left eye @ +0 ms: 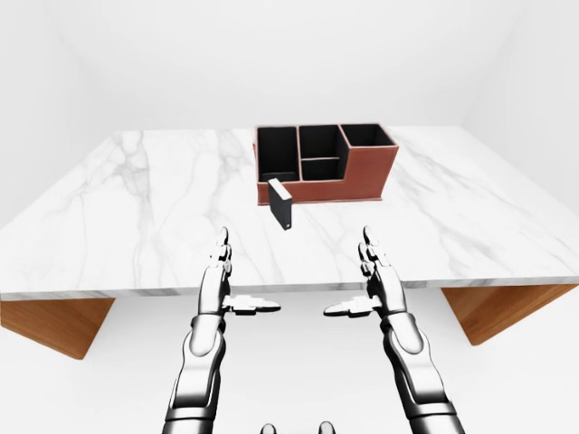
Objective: Pick up the book and place it in the right compartment of the caddy.
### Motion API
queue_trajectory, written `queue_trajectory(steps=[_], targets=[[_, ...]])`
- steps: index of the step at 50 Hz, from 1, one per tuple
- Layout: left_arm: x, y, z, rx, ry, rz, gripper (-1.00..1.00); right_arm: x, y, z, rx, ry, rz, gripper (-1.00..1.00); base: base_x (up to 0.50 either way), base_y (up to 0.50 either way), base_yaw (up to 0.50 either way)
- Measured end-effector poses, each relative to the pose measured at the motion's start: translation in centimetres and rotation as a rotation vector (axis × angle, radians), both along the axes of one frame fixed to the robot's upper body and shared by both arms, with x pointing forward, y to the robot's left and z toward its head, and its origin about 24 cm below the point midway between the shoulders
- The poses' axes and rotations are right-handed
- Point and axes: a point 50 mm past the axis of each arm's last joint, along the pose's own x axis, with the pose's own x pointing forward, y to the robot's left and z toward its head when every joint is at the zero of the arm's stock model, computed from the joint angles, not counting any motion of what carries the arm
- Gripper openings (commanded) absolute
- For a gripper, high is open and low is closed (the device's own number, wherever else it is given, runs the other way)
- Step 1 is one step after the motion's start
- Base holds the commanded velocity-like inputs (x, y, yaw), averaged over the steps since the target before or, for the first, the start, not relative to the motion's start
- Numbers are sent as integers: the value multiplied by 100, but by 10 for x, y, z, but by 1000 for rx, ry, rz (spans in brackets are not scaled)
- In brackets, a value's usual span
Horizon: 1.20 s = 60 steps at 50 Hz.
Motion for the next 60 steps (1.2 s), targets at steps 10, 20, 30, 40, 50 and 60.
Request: queue_trajectory(steps=[10, 20, 30, 40, 50, 60], targets=[[0, 0, 0, 2, -1, 1, 100, -1, 1, 1, -5, -4, 5, 100, 0, 0, 0], [0, 0, -1, 4, 1, 1, 100, -1, 2, 0, -16, 1, 7, 100, 13, 0, 0], [1, 0, -1, 5, 1, 1, 100, 0, 1, -2, -15, 7, 7, 100, 24, 0, 0], [1, -1, -2, 8, 1, 1, 100, 0, 1, -3, -15, 11, 6, 100, 24, 0, 0], [1, -1, -2, 10, 1, 1, 100, 0, 2, -3, -13, 12, 6, 100, 21, 0, 0], [1, -1, -2, 12, 1, 2, 100, 0, 2, -3, -13, 12, 7, 100, 19, 0, 0]])
